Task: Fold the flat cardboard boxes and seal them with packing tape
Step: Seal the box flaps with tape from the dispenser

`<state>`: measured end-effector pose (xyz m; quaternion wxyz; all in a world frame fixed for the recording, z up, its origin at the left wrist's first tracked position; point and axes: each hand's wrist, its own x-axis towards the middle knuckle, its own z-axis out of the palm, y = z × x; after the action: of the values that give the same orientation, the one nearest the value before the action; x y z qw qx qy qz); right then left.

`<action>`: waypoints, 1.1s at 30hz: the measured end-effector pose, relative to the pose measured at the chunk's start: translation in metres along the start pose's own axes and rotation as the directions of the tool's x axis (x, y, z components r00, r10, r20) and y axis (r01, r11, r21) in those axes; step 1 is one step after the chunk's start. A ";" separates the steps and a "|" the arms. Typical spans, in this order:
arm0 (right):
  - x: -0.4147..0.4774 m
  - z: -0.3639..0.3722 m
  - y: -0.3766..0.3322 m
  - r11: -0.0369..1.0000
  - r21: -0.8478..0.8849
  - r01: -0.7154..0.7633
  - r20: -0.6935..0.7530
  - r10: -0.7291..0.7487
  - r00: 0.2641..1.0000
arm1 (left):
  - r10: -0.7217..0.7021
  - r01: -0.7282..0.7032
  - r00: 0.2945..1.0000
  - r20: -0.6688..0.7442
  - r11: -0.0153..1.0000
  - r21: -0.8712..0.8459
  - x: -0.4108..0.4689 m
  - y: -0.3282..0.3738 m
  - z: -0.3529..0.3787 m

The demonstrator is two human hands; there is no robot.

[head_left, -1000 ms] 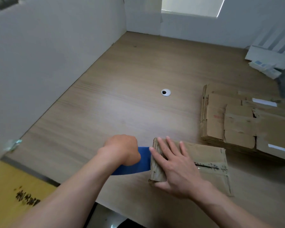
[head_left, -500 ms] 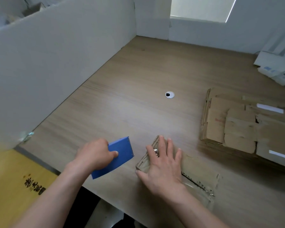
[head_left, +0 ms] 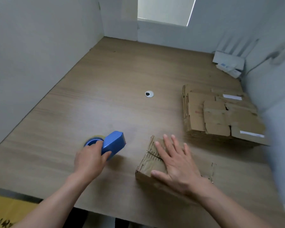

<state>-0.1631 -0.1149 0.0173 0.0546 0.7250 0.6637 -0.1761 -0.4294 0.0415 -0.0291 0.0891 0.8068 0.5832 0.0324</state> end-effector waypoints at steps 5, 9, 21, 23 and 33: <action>-0.002 0.002 -0.005 0.994 0.020 -0.110 -0.043 0.111 0.993 | 0.132 -0.135 0.991 0.038 0.986 0.099 0.002 -0.018 0.057; -0.005 0.003 -0.013 0.979 0.066 -0.192 -0.057 0.196 0.979 | 0.138 -0.141 0.990 0.029 0.982 0.129 -0.003 -0.025 0.074; -0.003 0.011 -0.009 0.979 0.095 -0.179 -0.091 0.188 0.978 | 0.255 -0.227 0.965 -0.063 0.693 -0.684 -0.055 0.101 -0.018; -0.002 0.013 -0.006 0.980 0.113 -0.161 -0.110 0.174 0.979 | 0.269 -0.125 0.957 0.106 0.714 -0.689 -0.053 0.138 -0.012; -0.105 0.056 0.067 0.890 0.367 -0.271 -0.191 0.357 0.914 | 0.060 0.038 0.985 0.161 0.837 -0.546 -0.039 0.156 0.004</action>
<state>-0.1138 -0.2397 -0.0110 -0.1256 0.8385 0.4986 -0.1804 -0.2955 -0.0431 -0.0032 0.3652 0.7508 0.5352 0.1283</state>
